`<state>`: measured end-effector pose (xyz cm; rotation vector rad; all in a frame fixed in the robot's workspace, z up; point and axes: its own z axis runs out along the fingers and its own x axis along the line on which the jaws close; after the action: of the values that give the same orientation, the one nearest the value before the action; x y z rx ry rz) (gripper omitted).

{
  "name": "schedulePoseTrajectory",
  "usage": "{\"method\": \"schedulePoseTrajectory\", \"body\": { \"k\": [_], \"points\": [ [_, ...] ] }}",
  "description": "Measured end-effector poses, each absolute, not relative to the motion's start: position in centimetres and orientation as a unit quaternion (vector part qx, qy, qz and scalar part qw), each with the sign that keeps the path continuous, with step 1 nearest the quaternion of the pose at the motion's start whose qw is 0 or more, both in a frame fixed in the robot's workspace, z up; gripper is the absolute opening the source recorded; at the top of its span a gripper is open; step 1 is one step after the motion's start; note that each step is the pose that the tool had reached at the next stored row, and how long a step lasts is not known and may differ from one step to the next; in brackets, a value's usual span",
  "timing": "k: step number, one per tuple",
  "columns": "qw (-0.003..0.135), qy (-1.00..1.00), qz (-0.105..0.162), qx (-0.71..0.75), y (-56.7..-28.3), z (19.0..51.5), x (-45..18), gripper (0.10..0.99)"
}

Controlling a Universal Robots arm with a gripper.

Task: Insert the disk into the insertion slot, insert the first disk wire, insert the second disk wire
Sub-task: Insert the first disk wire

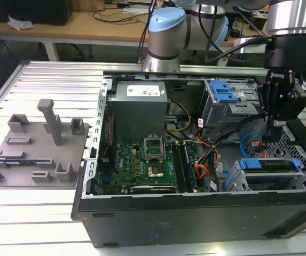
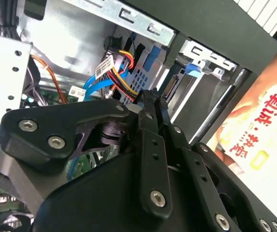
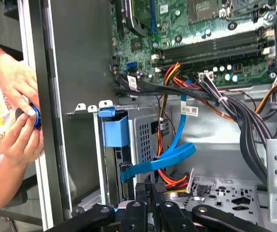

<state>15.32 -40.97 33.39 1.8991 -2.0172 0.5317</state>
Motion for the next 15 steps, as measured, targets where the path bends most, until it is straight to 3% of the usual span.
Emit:
{"method": "schedulePoseTrajectory", "body": {
  "k": [4, 7, 15],
  "points": [
    [0.164, -0.705, 0.174, 0.668, -41.4, 33.4, 15.9, 0.165],
    [0.159, -0.706, 0.164, 0.670, -42.0, 33.4, 16.2, 0.165],
    [0.127, -0.714, 0.130, 0.677, -42.9, 33.7, 16.3, 0.165]
  ]
}}
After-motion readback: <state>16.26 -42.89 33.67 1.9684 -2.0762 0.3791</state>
